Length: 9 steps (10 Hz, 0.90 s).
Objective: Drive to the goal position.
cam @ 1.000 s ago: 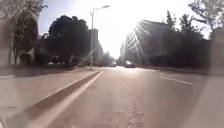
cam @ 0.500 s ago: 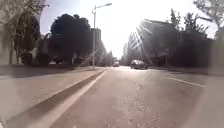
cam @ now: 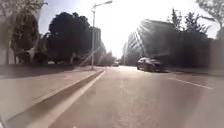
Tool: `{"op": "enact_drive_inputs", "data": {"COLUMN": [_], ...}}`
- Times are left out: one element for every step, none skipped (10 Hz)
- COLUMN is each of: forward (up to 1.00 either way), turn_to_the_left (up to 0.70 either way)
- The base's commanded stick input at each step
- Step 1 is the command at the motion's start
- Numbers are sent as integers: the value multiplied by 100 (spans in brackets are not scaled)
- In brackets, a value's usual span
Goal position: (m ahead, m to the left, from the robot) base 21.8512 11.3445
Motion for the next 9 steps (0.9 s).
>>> {"op": "enact_drive_inputs", "data": {"forward": [70, 70, 70, 70, 70, 70, 70, 70, 70], "turn_to_the_left": [0, 0, 0, 0, 0, 0, 0, 0, 0]}}
